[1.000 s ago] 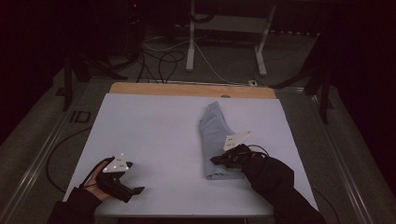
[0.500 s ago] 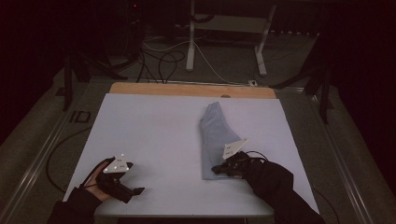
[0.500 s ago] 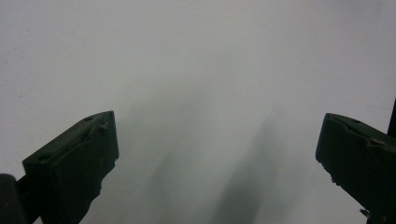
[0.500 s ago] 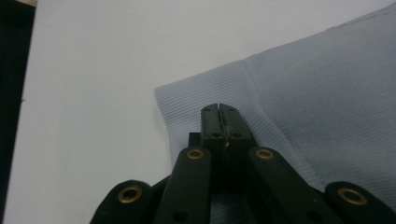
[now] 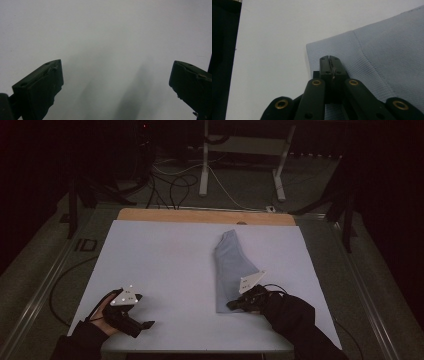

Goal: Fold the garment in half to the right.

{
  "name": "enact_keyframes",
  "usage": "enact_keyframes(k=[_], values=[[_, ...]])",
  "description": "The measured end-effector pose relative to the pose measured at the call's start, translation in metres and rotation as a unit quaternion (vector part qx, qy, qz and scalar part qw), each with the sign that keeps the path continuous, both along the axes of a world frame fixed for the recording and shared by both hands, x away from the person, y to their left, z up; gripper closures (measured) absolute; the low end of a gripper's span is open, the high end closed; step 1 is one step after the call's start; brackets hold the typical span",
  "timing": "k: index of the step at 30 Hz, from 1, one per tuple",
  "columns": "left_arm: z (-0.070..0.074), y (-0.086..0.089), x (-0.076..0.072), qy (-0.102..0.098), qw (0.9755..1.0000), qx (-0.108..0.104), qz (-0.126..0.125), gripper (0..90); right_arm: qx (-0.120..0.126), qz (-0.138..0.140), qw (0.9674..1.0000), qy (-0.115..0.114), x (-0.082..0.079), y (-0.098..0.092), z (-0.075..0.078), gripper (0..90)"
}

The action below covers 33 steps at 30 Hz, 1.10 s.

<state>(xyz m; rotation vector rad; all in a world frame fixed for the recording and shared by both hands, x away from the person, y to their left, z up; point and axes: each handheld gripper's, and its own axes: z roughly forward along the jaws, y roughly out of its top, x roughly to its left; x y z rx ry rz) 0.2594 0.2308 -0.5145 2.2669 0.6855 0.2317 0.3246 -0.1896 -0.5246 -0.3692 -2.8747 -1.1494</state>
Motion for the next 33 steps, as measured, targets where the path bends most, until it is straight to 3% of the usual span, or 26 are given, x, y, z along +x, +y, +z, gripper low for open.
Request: enact_keyframes(k=[4, 11, 12, 13, 15, 18, 19, 20, 22, 23, 25, 33], values=[[0.001, 0.000, 0.000, -0.001, 1.0000, 0.000, -0.001, 0.4, 0.002, -0.008, 0.9999, 0.006, 0.001, 0.001, 0.002, 90.0], [0.001, 0.000, 0.000, -0.001, 1.0000, -0.001, 0.000, 0.4, 0.030, -0.020, 0.9994, -0.002, 0.005, -0.002, 0.014, 89.5], [0.001, 0.000, -0.001, -0.001, 1.0000, -0.001, 0.000, 0.4, 0.041, -0.027, 0.9988, -0.008, 0.005, -0.003, 0.020, 80.1], [0.001, 0.000, -0.001, -0.002, 1.0000, -0.001, -0.001, 0.4, 0.041, -0.027, 0.9988, -0.008, 0.005, -0.003, 0.020, 80.1], [0.002, 0.000, -0.001, -0.002, 1.0000, 0.000, -0.002, 0.4, 0.044, -0.039, 0.9982, -0.007, 0.007, -0.004, 0.025, 71.5], [0.002, 0.000, -0.001, -0.003, 1.0000, -0.001, -0.001, 0.4, 0.051, -0.053, 0.9973, -0.006, 0.011, -0.006, 0.030, 47.4], [0.002, 0.000, -0.001, -0.003, 1.0000, 0.000, -0.002, 0.4, 0.056, -0.065, 0.9963, -0.009, 0.013, -0.008, 0.033, 34.4], [0.002, 0.000, -0.001, -0.003, 1.0000, 0.000, -0.002, 0.4, 0.056, -0.065, 0.9963, -0.009, 0.013, -0.008, 0.033, 34.4], [0.002, 0.001, -0.001, -0.002, 1.0000, -0.002, 0.001, 0.4, 0.073, -0.080, 0.9941, -0.009, 0.017, -0.011, 0.039, 22.7], [0.002, 0.001, -0.001, -0.003, 1.0000, -0.001, 0.000, 0.4, 0.073, -0.080, 0.9941, -0.009, 0.017, -0.011, 0.039, 22.7], [0.002, 0.000, -0.001, -0.004, 1.0000, 0.000, -0.002, 0.4, 0.077, -0.079, 0.9939, -0.002, 0.021, -0.014, 0.041, 13.2], [0.004, 0.001, -0.003, -0.006, 1.0000, -0.003, 0.000, 0.4, 0.084, -0.110, 0.9903, -0.015, 0.025, -0.023, 0.048, 9.5]])
